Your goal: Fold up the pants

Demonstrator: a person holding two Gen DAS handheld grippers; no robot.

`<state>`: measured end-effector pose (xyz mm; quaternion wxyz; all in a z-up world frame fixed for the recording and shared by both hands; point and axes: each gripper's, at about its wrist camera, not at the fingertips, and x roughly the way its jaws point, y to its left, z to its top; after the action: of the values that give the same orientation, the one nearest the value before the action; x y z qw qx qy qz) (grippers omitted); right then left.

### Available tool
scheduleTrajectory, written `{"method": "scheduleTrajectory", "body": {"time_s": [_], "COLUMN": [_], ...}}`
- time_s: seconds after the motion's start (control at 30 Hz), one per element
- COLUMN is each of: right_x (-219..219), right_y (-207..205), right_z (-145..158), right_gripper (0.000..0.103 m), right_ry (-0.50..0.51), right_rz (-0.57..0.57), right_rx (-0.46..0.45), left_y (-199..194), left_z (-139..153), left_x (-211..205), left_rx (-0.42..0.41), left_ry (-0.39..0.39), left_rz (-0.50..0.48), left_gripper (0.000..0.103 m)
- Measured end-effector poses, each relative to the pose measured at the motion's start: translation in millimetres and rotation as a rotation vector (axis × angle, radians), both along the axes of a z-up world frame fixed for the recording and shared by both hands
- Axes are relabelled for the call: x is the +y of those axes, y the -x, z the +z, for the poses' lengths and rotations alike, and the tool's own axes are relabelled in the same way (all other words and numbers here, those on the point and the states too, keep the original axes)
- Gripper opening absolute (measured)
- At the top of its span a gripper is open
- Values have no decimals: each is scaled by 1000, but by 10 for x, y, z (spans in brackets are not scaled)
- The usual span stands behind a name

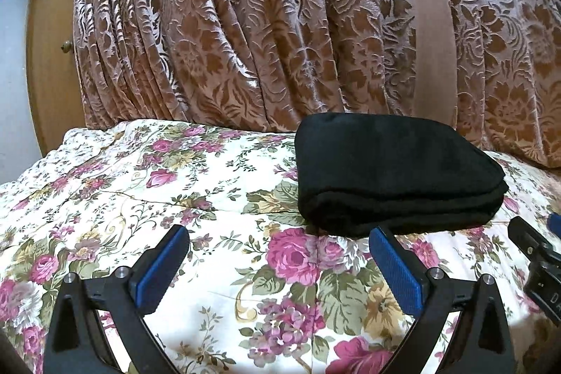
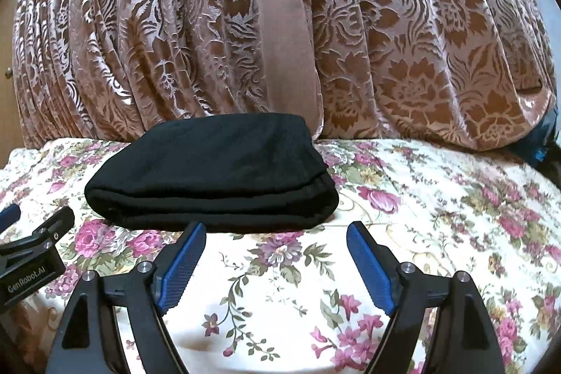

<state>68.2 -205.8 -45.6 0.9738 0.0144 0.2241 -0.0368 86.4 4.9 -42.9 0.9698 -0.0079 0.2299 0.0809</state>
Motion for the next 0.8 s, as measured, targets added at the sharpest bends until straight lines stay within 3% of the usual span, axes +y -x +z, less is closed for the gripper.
{"method": "scheduleTrajectory", "body": {"time_s": [0.2, 0.8], "right_x": [-77, -34], "right_y": [-8, -30], "right_z": [-45, -80], "right_gripper": [84, 84], "right_ry": [-31, -7], "right_rz": [-30, -15], "right_rx": [15, 26], "left_y": [11, 4], "left_z": [-7, -26], "left_x": [-67, -83], "left_rx": [-11, 2], "left_ry": [-13, -6], "left_rz": [-64, -65], "left_gripper": [103, 101]}}
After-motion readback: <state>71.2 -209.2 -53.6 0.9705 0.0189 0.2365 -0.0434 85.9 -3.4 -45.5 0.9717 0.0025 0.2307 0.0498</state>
